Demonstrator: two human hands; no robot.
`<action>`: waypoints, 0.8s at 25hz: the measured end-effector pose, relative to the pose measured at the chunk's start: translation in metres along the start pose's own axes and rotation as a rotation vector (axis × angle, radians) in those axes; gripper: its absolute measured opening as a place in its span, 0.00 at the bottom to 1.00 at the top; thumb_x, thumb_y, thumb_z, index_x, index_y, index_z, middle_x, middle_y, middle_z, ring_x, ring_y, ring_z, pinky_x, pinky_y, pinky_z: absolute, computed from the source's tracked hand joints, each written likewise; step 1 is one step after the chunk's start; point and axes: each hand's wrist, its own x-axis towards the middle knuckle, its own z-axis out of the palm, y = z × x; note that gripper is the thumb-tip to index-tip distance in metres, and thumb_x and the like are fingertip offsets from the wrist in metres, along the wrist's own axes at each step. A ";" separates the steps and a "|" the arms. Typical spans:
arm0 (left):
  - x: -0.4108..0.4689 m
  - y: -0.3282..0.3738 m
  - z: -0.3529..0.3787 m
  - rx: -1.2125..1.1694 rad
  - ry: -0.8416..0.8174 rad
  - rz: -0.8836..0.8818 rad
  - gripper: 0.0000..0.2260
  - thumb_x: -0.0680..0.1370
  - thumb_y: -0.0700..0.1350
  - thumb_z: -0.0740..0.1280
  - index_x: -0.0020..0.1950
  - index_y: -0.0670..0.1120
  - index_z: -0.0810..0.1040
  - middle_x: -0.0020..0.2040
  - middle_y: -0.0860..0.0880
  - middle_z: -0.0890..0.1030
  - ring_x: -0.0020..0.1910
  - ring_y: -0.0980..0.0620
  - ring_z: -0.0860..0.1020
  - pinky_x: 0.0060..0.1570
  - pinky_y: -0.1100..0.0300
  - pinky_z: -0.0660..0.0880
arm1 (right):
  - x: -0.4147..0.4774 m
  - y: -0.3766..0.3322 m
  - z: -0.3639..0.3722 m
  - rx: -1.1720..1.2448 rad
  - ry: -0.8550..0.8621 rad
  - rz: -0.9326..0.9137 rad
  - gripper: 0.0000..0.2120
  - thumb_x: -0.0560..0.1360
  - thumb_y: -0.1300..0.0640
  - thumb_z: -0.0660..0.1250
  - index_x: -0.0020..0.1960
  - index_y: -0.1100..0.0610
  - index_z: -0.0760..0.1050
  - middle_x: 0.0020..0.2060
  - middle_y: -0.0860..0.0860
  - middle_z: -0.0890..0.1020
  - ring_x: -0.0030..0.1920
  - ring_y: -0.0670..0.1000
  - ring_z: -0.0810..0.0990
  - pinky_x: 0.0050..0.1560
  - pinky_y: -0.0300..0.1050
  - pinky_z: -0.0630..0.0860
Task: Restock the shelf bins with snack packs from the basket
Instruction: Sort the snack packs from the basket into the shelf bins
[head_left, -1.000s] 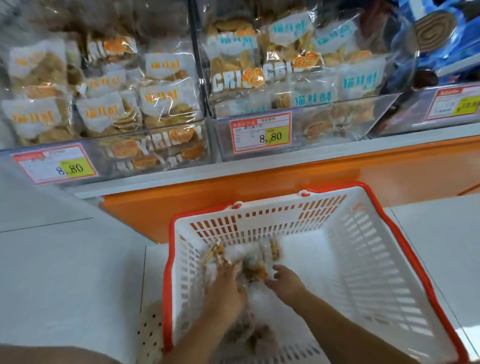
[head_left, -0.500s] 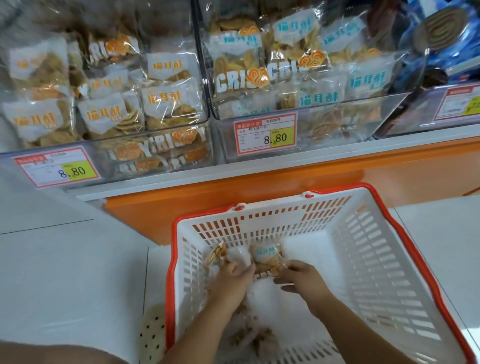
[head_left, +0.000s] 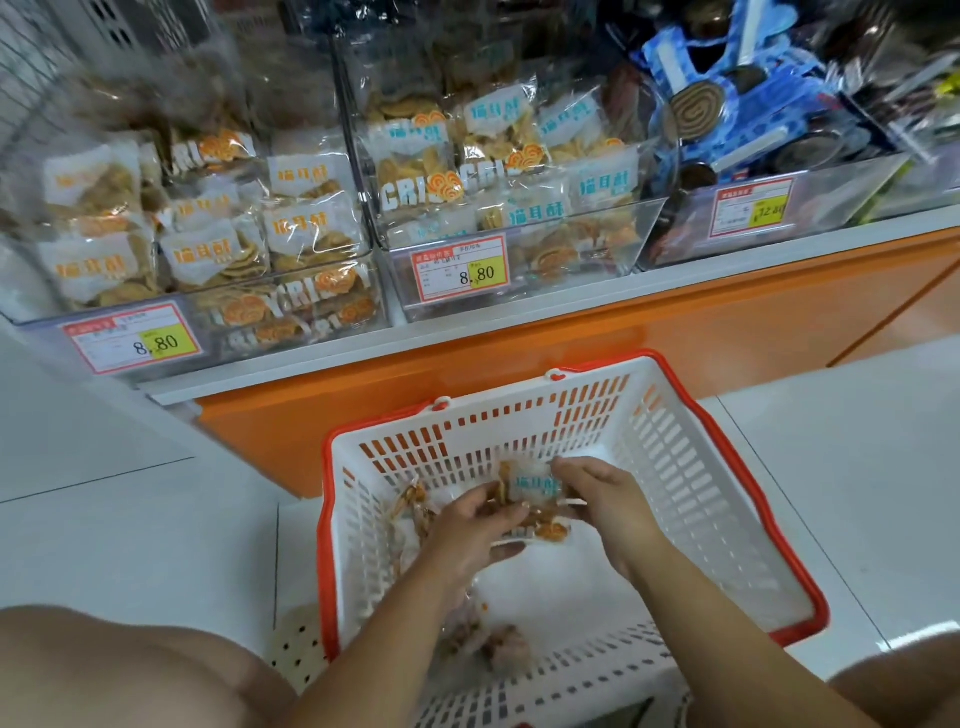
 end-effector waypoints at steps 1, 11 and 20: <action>-0.002 0.000 0.001 0.001 -0.011 0.006 0.13 0.76 0.40 0.71 0.59 0.49 0.79 0.54 0.50 0.84 0.52 0.50 0.83 0.51 0.53 0.81 | -0.002 -0.001 -0.001 0.021 0.018 -0.008 0.07 0.78 0.59 0.66 0.49 0.60 0.82 0.43 0.52 0.86 0.42 0.50 0.85 0.40 0.41 0.80; -0.016 0.003 0.006 -0.034 -0.010 -0.012 0.13 0.76 0.41 0.72 0.59 0.48 0.79 0.53 0.49 0.85 0.53 0.47 0.83 0.54 0.51 0.80 | -0.010 0.002 -0.002 0.118 0.015 0.051 0.10 0.79 0.57 0.65 0.54 0.62 0.81 0.47 0.56 0.86 0.45 0.54 0.85 0.40 0.41 0.79; -0.040 0.047 0.027 0.092 0.132 0.211 0.13 0.76 0.45 0.72 0.59 0.54 0.77 0.55 0.54 0.82 0.51 0.51 0.82 0.44 0.56 0.82 | -0.035 -0.024 0.001 0.099 -0.065 -0.101 0.12 0.78 0.53 0.66 0.61 0.51 0.77 0.51 0.50 0.85 0.53 0.52 0.84 0.55 0.52 0.80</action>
